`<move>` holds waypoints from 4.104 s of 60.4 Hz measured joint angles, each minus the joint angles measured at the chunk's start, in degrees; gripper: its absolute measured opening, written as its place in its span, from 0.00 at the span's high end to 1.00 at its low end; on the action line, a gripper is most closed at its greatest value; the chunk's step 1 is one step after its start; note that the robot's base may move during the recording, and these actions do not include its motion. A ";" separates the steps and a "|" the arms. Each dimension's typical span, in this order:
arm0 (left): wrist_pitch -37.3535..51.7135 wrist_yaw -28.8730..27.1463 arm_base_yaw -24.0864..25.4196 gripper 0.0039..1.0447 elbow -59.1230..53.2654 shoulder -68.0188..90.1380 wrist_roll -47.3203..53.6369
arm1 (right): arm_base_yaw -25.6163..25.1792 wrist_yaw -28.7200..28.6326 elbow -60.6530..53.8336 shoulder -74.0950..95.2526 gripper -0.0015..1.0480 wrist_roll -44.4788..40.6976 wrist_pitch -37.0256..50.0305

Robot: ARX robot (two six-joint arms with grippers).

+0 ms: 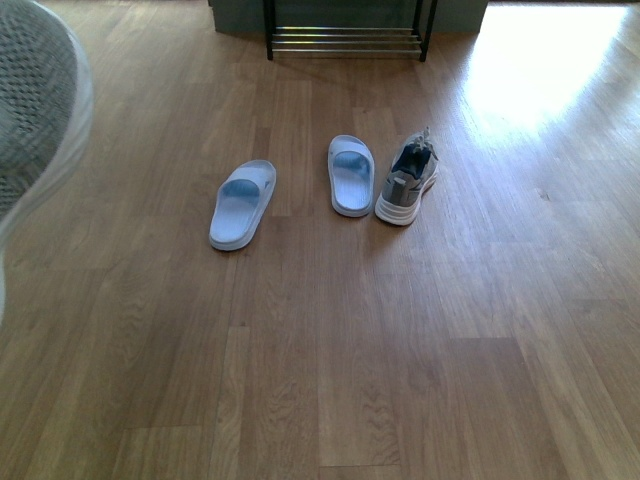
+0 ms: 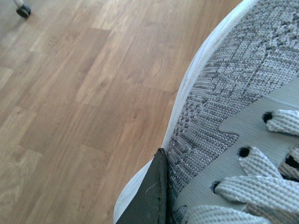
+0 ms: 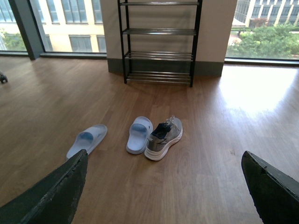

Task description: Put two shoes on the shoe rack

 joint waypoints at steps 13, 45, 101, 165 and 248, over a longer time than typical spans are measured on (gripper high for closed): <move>-6.47 -3.37 -4.74 0.99 -8.26 -23.98 4.59 | 0.00 0.00 0.00 0.00 0.09 0.00 0.00; -10.91 -2.60 -10.23 0.99 -9.49 -37.31 5.90 | 0.00 0.00 0.00 0.00 0.09 0.00 0.00; -10.93 -2.73 -10.21 0.99 -9.49 -37.38 5.90 | 0.00 0.00 0.00 0.00 0.09 0.02 0.00; -10.93 -2.73 -10.29 0.99 -9.49 -37.33 5.92 | 0.00 0.13 0.00 0.00 0.09 0.04 0.00; -10.93 -2.73 -10.19 0.99 -9.53 -37.35 5.95 | 0.00 0.00 0.00 0.00 0.09 0.04 0.00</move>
